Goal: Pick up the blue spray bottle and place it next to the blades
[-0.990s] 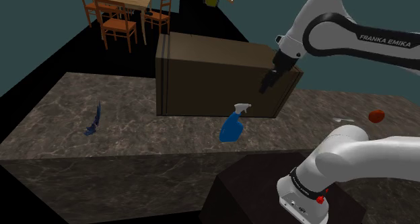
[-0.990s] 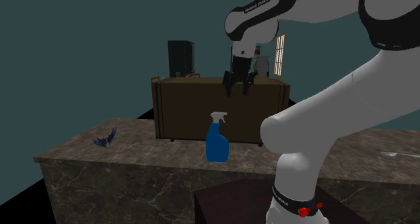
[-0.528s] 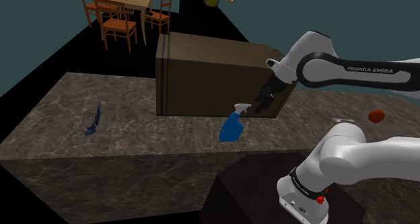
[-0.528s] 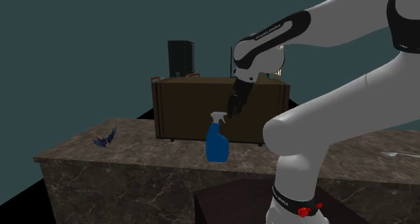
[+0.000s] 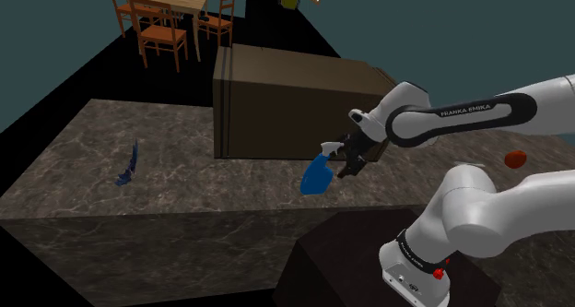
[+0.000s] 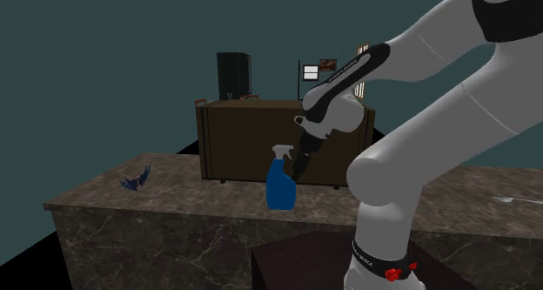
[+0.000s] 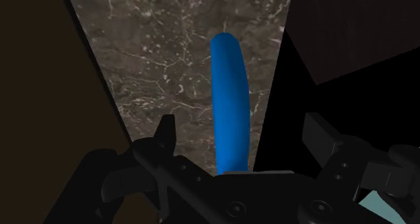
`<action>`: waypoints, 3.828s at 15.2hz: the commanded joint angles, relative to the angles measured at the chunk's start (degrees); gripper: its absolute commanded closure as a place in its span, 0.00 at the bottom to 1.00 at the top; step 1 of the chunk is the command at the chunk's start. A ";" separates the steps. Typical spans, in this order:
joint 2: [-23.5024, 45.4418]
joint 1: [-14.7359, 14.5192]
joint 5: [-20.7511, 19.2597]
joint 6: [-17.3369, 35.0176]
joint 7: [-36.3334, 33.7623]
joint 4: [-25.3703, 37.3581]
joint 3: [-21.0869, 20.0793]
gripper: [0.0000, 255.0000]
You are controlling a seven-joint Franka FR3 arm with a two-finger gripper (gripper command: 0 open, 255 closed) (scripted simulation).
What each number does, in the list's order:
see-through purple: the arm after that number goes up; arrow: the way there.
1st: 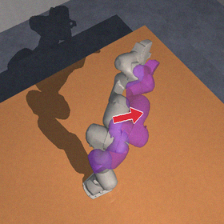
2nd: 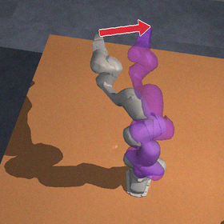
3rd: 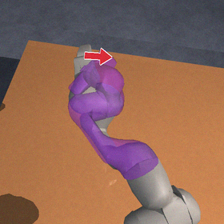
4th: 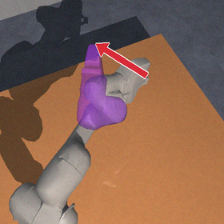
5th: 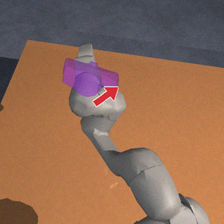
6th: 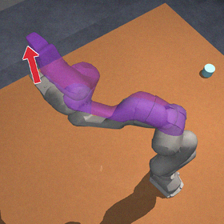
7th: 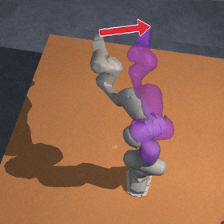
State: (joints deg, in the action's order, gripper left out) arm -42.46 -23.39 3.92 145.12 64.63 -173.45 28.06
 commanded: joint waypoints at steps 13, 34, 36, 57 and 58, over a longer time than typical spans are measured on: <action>8.00 -7.09 3.55 9.83 3.46 -0.64 4.21 0.00; -0.63 -1.70 0.59 -2.14 -1.87 2.38 -1.81 1.00; -2.01 -1.17 0.33 -4.34 -2.69 3.20 -2.63 1.00; -9.89 0.18 0.12 -23.66 -8.89 15.14 -8.15 1.00; -10.01 0.15 0.16 -24.44 -9.12 15.83 -8.33 1.00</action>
State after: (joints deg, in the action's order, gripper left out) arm -52.19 -23.33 4.12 121.56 55.64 -158.21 19.82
